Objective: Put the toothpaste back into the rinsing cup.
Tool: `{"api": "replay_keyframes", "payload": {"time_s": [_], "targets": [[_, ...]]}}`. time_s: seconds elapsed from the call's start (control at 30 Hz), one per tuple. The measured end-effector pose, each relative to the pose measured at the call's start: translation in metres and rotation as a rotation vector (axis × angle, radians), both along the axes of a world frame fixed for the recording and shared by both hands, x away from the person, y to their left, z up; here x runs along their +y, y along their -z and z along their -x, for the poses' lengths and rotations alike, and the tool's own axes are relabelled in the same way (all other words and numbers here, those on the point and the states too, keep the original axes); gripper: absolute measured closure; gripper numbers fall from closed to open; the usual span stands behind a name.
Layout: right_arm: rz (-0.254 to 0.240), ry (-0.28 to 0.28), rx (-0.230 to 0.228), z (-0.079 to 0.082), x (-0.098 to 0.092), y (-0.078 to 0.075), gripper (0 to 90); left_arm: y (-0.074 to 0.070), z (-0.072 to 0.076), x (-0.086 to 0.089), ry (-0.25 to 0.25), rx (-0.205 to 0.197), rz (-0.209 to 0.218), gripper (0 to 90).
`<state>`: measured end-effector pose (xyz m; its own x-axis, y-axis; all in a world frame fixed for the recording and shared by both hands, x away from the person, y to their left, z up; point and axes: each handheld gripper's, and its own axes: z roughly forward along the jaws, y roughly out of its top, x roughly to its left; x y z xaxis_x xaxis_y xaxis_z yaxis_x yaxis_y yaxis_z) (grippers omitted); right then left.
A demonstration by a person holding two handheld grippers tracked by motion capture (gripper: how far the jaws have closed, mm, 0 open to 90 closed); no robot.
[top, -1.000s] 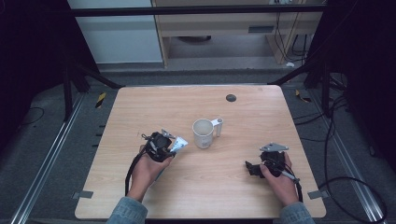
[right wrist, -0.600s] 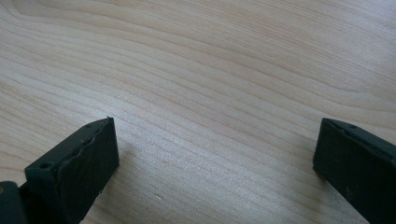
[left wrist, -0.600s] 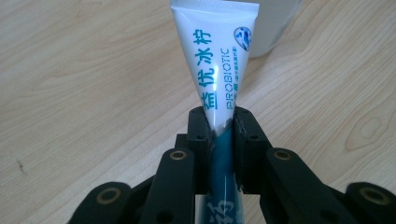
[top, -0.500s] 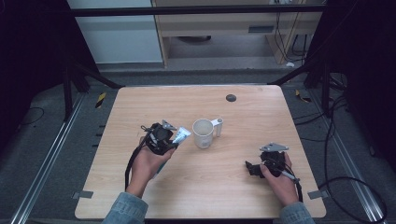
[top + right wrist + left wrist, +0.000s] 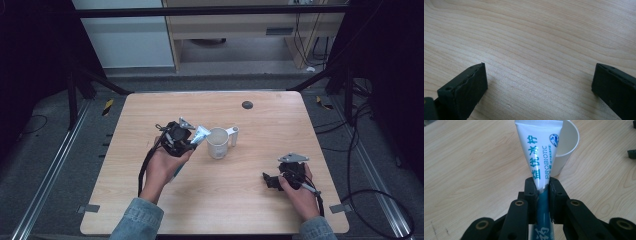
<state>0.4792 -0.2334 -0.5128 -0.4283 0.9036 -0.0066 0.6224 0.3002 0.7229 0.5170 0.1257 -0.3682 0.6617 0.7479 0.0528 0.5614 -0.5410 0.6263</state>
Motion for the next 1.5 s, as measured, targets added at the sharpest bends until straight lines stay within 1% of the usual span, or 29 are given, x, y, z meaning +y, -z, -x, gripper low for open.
{"api": "replay_keyframes", "payload": {"time_s": [0.13,0.27,0.4,0.43,0.47,0.5,0.6,0.67,0.7,0.9,1.2,1.3,1.33,1.5], "targets": [[0.000,0.000,0.000,0.000,0.000,0.000,0.4,-0.006,-0.001,-0.008,0.016,-0.014,-0.003,78.6],[0.000,0.000,0.000,0.000,0.000,0.000,0.4,-0.009,-0.001,-0.012,0.019,-0.017,-0.005,78.6],[0.000,0.000,-0.001,0.000,0.000,0.000,0.4,-0.013,-0.003,-0.015,0.021,-0.019,-0.014,78.6],[0.000,0.000,0.000,0.000,0.000,0.000,0.4,-0.017,-0.003,-0.016,0.024,-0.026,-0.022,78.6],[0.000,0.000,0.000,0.000,0.000,0.000,0.4,-0.017,-0.003,-0.016,0.024,-0.026,-0.022,78.6],[0.000,0.000,0.000,0.000,0.000,0.000,0.4,-0.021,-0.003,-0.017,0.031,-0.030,-0.017,78.6],[0.000,0.000,0.000,0.000,0.000,0.000,0.4,-0.028,-0.004,-0.021,0.034,-0.039,-0.017,78.7],[0.000,0.000,0.000,0.000,0.000,0.000,0.4,-0.029,-0.005,-0.022,0.036,-0.042,-0.014,78.6],[0.000,0.000,0.000,0.000,0.000,0.000,0.4,-0.033,-0.007,-0.025,0.040,-0.045,-0.016,78.6],[0.001,0.000,0.000,0.000,0.000,0.000,0.4,-0.039,-0.009,-0.032,0.052,-0.054,-0.018,78.7],[0.003,-0.001,-0.001,0.000,0.000,0.000,0.4,-0.047,-0.008,-0.041,0.061,-0.072,0.000,78.7],[0.003,-0.001,-0.001,0.000,0.000,0.000,0.4,-0.051,-0.007,-0.045,0.058,-0.091,0.012,78.7],[0.003,-0.001,-0.001,0.000,0.000,0.000,0.4,-0.051,-0.007,-0.045,0.058,-0.091,0.012,78.7],[0.002,-0.001,0.000,0.000,0.000,0.000,0.4,-0.054,-0.006,-0.051,0.046,-0.120,0.021,78.6]]}}
